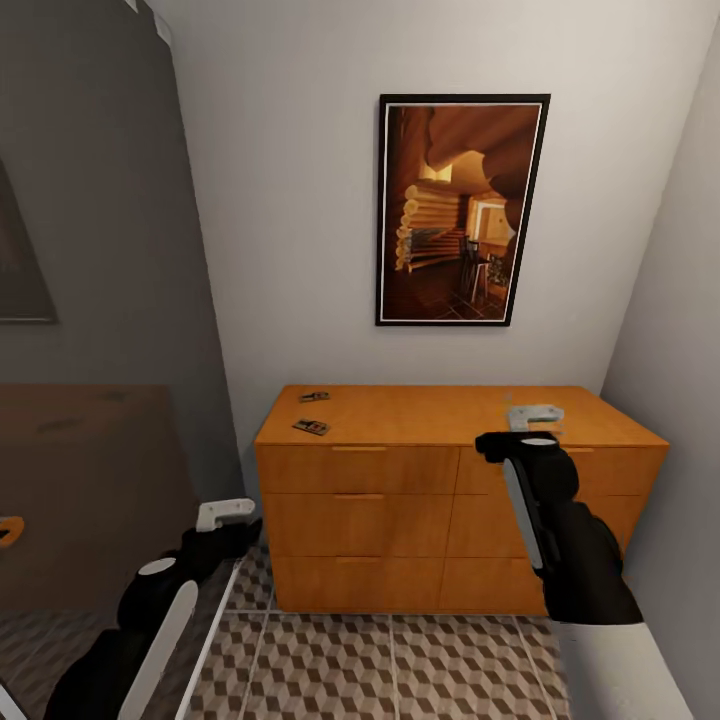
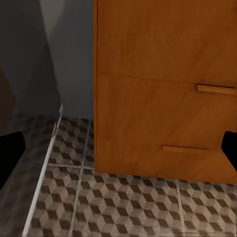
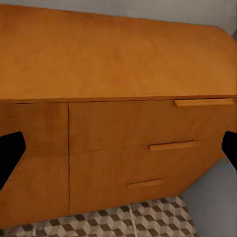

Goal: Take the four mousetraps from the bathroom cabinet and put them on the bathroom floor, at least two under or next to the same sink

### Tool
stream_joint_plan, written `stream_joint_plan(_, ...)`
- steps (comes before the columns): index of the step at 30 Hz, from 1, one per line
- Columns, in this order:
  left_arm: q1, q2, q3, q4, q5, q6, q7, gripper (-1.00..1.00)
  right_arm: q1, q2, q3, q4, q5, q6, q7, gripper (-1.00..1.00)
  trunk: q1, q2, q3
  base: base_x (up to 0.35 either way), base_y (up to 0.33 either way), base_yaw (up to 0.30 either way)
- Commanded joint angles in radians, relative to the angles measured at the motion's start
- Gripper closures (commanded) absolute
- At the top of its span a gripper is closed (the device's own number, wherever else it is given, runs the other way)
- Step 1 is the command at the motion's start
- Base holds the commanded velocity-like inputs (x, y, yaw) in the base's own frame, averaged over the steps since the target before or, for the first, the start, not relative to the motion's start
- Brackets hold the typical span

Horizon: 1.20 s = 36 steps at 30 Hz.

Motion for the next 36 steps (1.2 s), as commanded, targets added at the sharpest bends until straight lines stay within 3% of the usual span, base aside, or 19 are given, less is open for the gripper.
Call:
stream_joint_plan(1,-0.015,0.001,-0.001,-0.001,0.011,0.026,0.010,-1.00,-0.029,0.005,0.005,0.007,0.008,0.006,0.005,-1.00,0.000,-0.001,-0.001,0.000,0.000,0.000)
stream_joint_plan(7,-0.101,0.000,0.001,-0.002,0.011,0.122,0.011,-1.00,-0.185,0.042,0.029,0.090,0.004,0.006,0.009,-1.00,0.000,-0.001,-0.001,0.000,0.000,0.000)
stream_joint_plan(9,-0.132,0.000,0.002,-0.003,0.011,0.144,0.011,-1.00,-0.260,0.076,0.035,0.161,0.004,0.006,0.012,-1.00,0.000,-0.001,-0.001,0.000,0.000,0.000)
stream_joint_plan(13,-0.165,-0.002,0.002,-0.004,0.012,0.159,0.010,-1.00,-0.336,0.120,0.039,0.256,0.006,0.006,0.015,-1.00,0.000,-0.001,-0.001,0.000,0.000,0.000)
stream_joint_plan(16,-0.174,-0.003,0.002,-0.005,0.012,0.160,0.010,-1.00,-0.354,0.134,0.045,0.280,0.006,0.006,0.016,-1.00,0.000,-0.001,-0.001,0.000,0.000,0.000)
stream_joint_plan(17,-0.180,-0.004,0.002,-0.006,0.012,0.159,0.009,-1.00,-0.367,0.142,0.093,0.297,0.007,0.006,0.016,-1.00,0.000,-0.001,-0.001,0.096,0.000,0.000)
stream_joint_plan(23,-0.183,-0.010,0.001,-0.006,0.012,0.153,0.009,-1.00,-0.373,0.142,0.164,0.294,0.007,0.006,0.018,-1.00,0.000,-0.001,-0.001,0.214,0.000,0.000)
stream_joint_plan(36,-0.183,-0.025,0.001,-0.006,0.012,0.149,0.011,-1.00,-0.374,0.142,0.179,0.287,0.007,0.006,0.018,-1.00,0.000,-0.001,-0.001,0.094,0.000,0.000)
